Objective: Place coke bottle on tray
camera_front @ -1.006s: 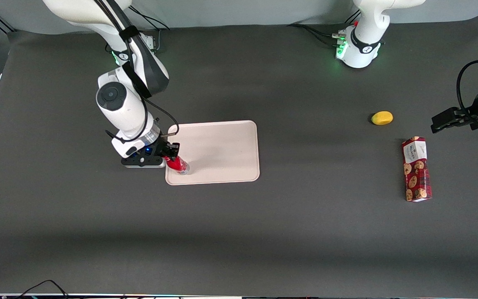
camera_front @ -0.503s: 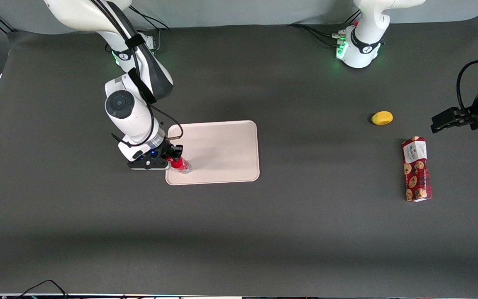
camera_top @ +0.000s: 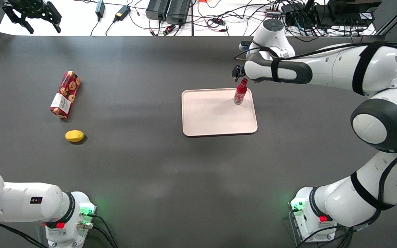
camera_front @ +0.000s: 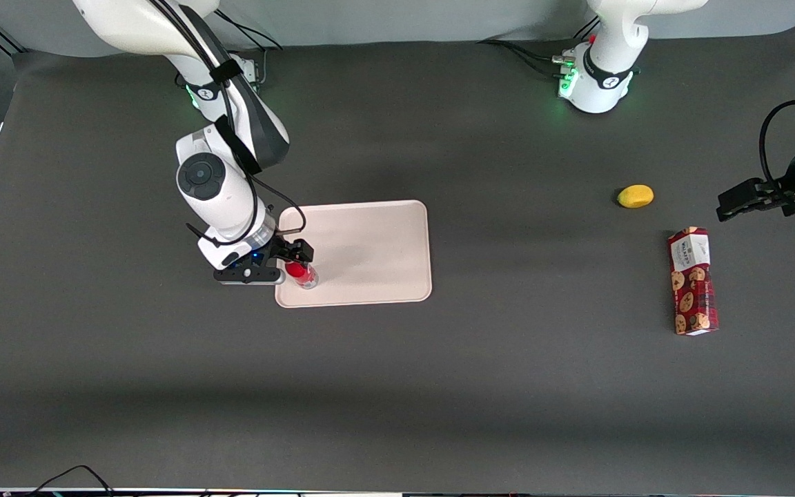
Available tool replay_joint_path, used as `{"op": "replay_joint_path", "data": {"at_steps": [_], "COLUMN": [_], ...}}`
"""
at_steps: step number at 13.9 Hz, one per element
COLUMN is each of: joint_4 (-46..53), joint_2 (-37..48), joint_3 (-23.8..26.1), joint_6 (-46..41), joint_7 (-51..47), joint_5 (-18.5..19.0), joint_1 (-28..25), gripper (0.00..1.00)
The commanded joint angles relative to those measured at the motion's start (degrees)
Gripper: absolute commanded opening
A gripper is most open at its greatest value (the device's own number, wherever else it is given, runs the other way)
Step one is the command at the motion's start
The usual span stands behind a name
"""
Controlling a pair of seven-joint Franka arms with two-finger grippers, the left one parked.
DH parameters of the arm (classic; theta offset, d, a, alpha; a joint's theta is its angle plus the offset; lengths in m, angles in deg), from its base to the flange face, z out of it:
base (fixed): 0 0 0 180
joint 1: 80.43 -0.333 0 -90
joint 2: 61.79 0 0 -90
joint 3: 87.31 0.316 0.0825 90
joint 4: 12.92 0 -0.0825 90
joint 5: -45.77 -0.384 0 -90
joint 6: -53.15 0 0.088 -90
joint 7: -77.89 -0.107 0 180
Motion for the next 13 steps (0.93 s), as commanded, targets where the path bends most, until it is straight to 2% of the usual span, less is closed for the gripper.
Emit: {"op": "replay_joint_path", "data": {"at_steps": [1, 3, 4, 8, 9, 13], "joint_4": [1.8, 3.7, 6.5, 24.8, 27.1, 25.2], "joint_2": [-0.4, 0.5, 0.8, 1.3, 3.1, 13.2], "joint_3": [0.3, -0.3, -0.5, -4.0, -4.4, -7.6], "joint_6": [-0.3, -2.4, -6.5, -31.8, -36.3, -42.0], "joint_7": [-1.5, -1.4, -0.8, 0.4, 3.3, 10.4], "joint_5": [0.0, 0.0, 0.1, 0.1, 0.0, 0.1], "joint_1": [0.1, 0.2, 0.3, 1.0, 1.6, 4.1], "gripper": [1.0, 1.0, 1.0, 1.0, 1.0, 1.0]}}
